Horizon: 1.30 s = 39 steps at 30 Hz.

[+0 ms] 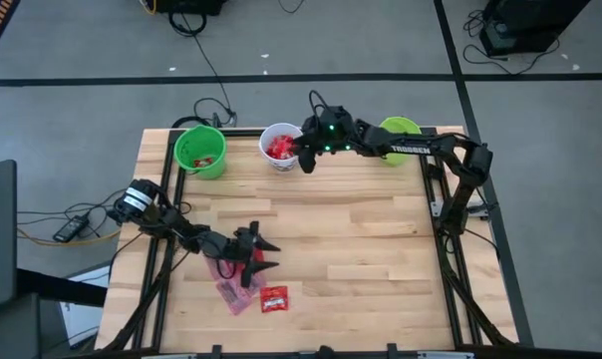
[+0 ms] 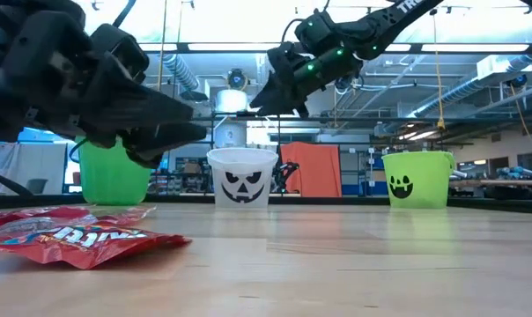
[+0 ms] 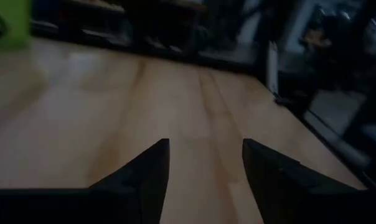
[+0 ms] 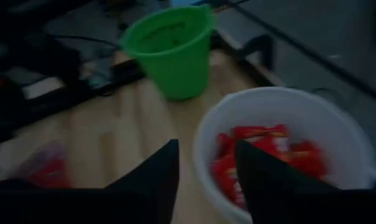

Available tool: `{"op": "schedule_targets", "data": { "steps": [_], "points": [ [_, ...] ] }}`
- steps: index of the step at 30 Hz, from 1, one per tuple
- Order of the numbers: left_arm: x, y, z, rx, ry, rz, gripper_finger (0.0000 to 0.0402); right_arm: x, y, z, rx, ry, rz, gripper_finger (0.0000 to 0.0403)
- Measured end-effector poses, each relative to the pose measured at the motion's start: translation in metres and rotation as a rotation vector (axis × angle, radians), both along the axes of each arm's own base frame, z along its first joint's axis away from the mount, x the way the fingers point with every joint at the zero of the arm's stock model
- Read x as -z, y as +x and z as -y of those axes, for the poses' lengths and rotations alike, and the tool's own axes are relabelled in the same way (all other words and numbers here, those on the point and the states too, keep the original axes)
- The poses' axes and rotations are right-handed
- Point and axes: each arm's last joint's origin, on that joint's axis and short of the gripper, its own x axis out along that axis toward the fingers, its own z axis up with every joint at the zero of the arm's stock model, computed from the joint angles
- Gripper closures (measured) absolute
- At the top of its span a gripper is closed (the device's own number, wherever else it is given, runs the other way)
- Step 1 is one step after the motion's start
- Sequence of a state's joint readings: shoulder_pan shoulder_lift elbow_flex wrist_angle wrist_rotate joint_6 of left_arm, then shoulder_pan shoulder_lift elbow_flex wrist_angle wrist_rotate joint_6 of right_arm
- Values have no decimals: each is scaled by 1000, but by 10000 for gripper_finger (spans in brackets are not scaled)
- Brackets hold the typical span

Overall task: Sort candy by brand, put in halloween buckets
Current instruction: Put the red candy into the white bucket

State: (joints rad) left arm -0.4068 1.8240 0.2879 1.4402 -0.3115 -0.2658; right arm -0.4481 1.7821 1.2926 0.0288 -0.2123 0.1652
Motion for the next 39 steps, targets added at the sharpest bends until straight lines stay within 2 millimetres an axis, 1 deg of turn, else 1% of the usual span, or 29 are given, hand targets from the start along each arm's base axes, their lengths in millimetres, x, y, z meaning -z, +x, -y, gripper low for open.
{"op": "schedule_targets", "data": {
  "steps": [3, 6, 11, 14, 17, 20, 24, 26, 28, 31, 34, 36, 39],
  "points": [
    [4, 4, 8, 89, 40, -60, 184, 0, 3, -9, -97, 67, 11, 216],
    [7, 10, 18, 189, 58, -128, 182, 3, 6, -24, -177, 108, -14, 203],
    [8, 19, 38, 358, 57, -215, 182, 9, 11, -47, -242, 115, -80, 201],
    [8, 21, 51, 408, 55, -271, 183, 11, 13, -59, -271, 118, -114, 202],
    [11, 22, 61, 419, 90, -358, 183, 12, 16, -71, -302, 118, -122, 202],
    [14, 24, 67, 379, 147, -449, 183, 12, 18, -83, -332, 117, -126, 203],
    [15, 27, 66, 286, 209, -506, 191, 14, 19, -96, -367, 116, -154, 203],
    [14, 28, 66, 274, 220, -503, 209, 17, 18, -101, -366, 106, -201, 203],
    [14, 28, 66, 281, 252, -482, 242, 22, 15, -106, -335, 89, -274, 204],
    [13, 29, 66, 291, 270, -464, 310, 29, 10, -112, -277, 58, -380, 207],
    [12, 31, 65, 289, 261, -452, 379, 35, 6, -122, -285, 56, -440, 210],
    [11, 34, 61, 245, 263, -432, 389, 42, 4, -131, -353, 89, -456, 213],
    [9, 35, 56, 97, 326, -392, 377, 50, 1, -147, -463, 145, -450, 214]
  ]
}}
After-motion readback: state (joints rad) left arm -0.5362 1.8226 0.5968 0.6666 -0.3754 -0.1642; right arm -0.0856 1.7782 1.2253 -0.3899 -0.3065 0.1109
